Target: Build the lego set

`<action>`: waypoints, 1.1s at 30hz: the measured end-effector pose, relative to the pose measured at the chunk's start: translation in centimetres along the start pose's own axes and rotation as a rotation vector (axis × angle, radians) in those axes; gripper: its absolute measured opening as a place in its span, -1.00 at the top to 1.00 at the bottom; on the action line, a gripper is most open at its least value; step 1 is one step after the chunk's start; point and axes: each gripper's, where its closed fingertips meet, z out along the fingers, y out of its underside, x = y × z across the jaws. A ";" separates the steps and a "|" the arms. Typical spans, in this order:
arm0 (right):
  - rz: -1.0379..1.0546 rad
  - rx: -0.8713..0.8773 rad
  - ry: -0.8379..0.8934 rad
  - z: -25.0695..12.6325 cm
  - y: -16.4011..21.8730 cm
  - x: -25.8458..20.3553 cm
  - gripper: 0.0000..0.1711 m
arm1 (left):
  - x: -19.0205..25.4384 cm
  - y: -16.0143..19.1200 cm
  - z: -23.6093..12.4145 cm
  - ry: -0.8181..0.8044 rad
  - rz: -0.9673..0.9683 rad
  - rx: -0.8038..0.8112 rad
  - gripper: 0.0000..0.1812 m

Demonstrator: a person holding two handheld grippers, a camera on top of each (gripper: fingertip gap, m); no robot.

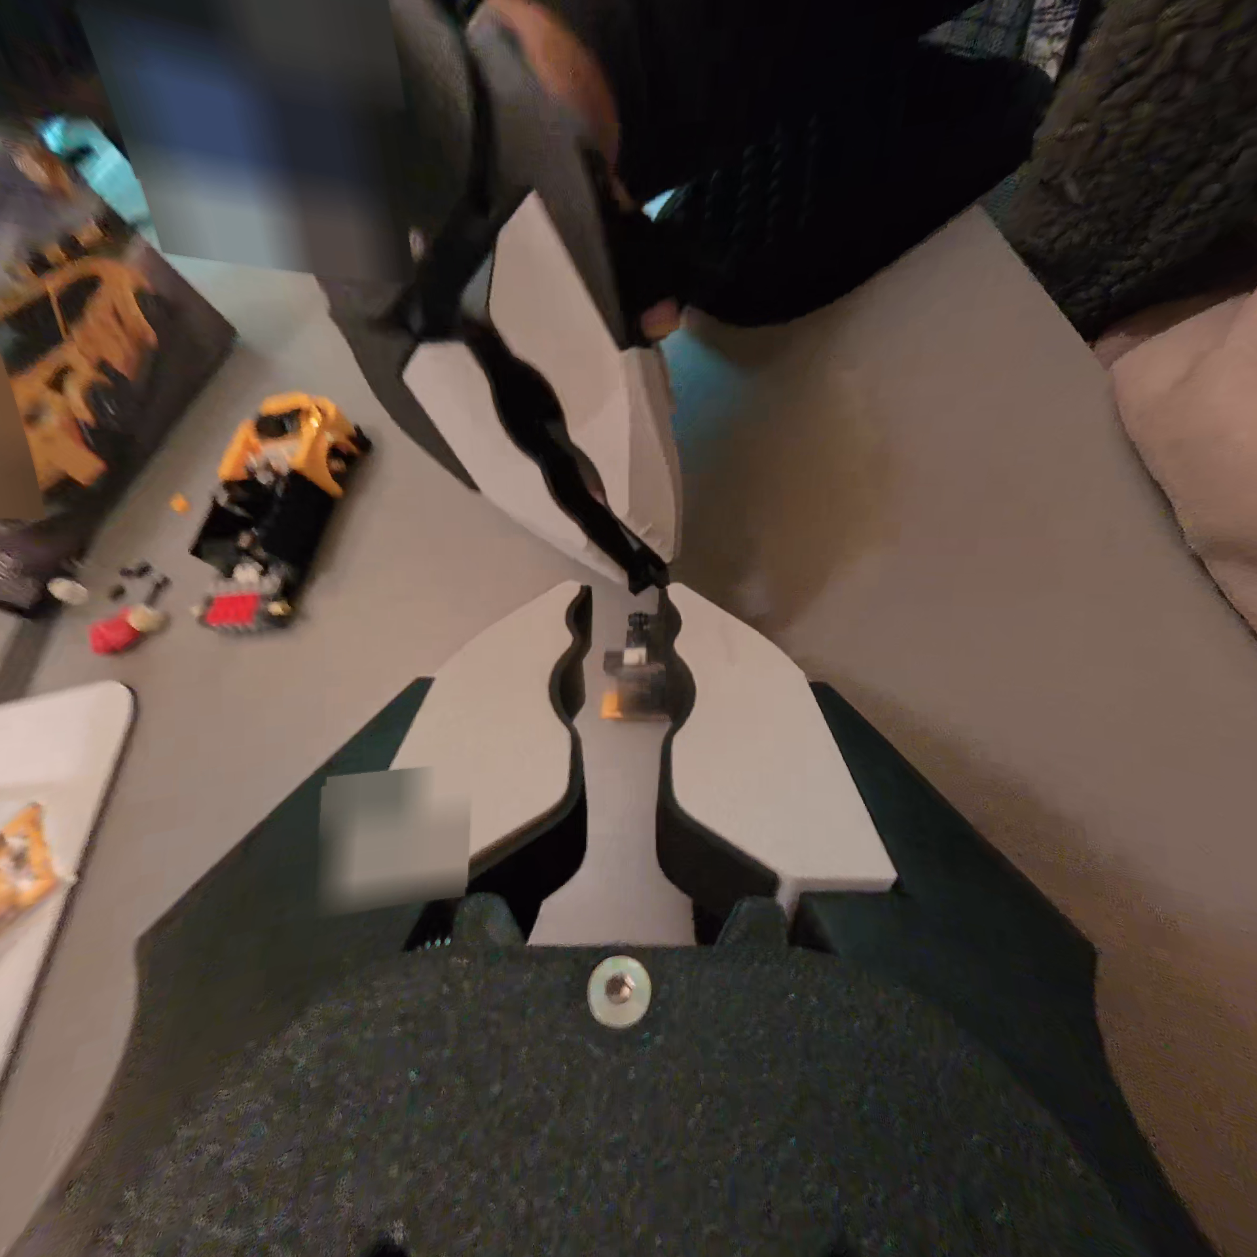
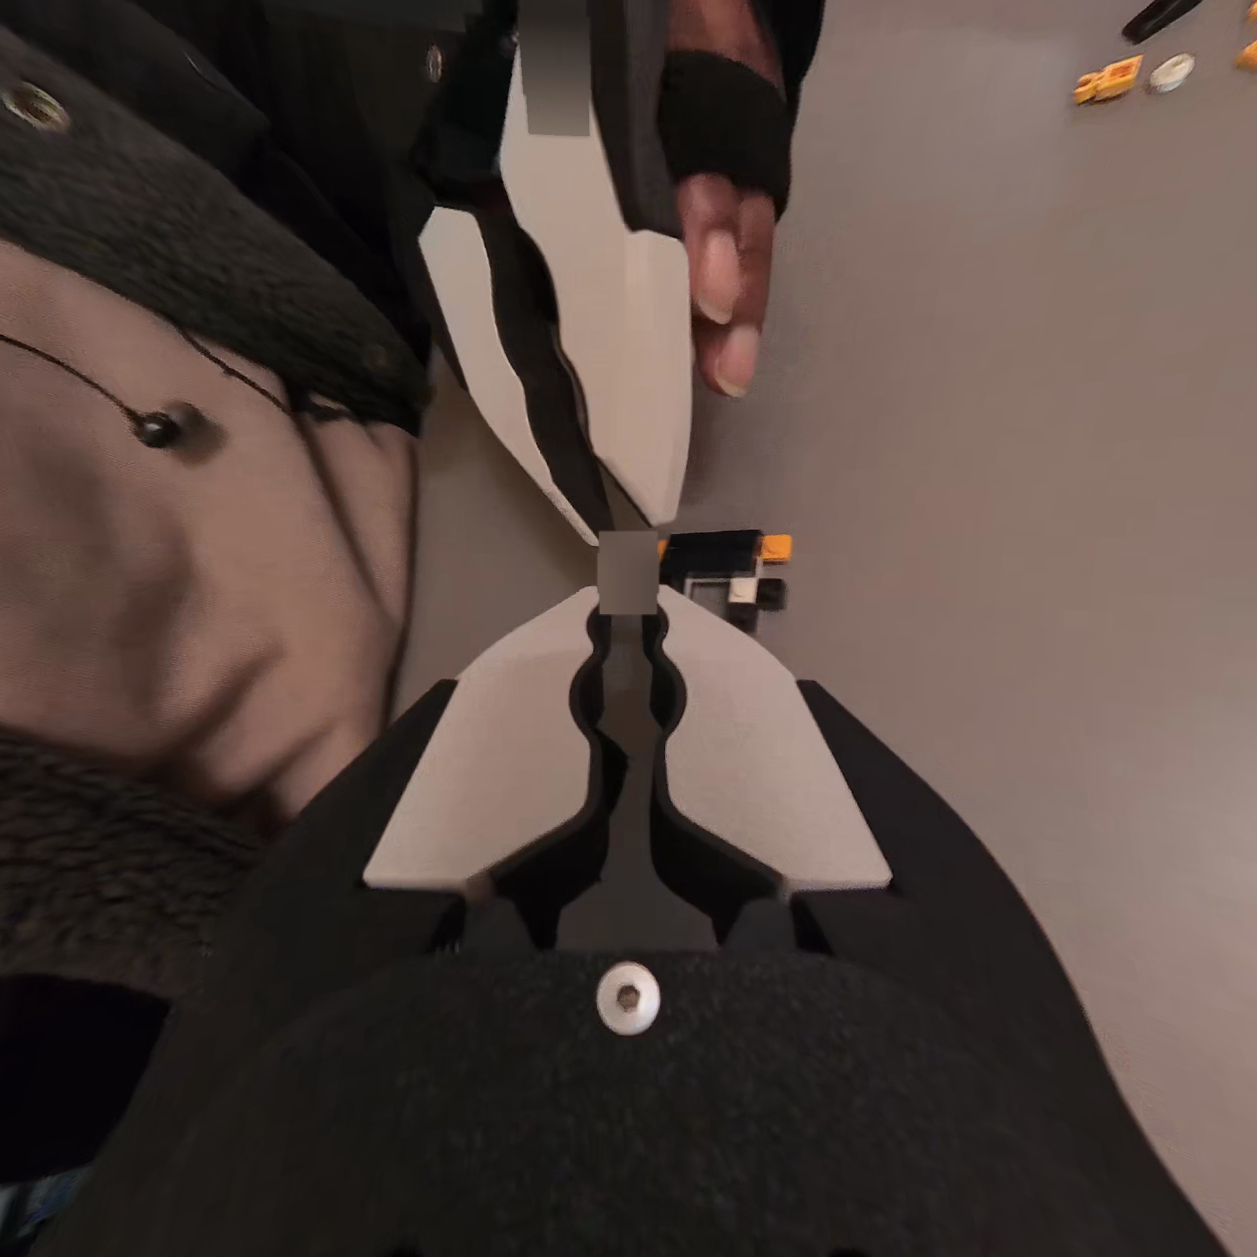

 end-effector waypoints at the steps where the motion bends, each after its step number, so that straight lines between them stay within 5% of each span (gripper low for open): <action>1: 0.021 0.004 -0.032 0.0 0.0 -0.3 0.90 | 0.2 -0.3 -0.1 -0.005 0.036 0.001 0.82; 16: 0.124 -0.074 -0.243 0.3 0.6 -2.7 0.89 | 2.5 -1.1 0.7 0.012 0.224 -0.040 0.97; 21: 0.032 0.077 -0.052 -1.2 -0.9 -0.5 0.85 | 0.4 -0.3 0.7 0.038 -0.178 0.008 0.98; 28: -0.502 0.122 0.570 -2.9 -3.3 1.2 0.81 | -1.9 0.0 0.0 0.247 -1.021 0.152 0.99; 33: -0.644 0.053 0.713 -1.9 -3.6 1.9 0.79 | -1.4 -0.5 -0.3 0.427 -1.253 0.225 0.98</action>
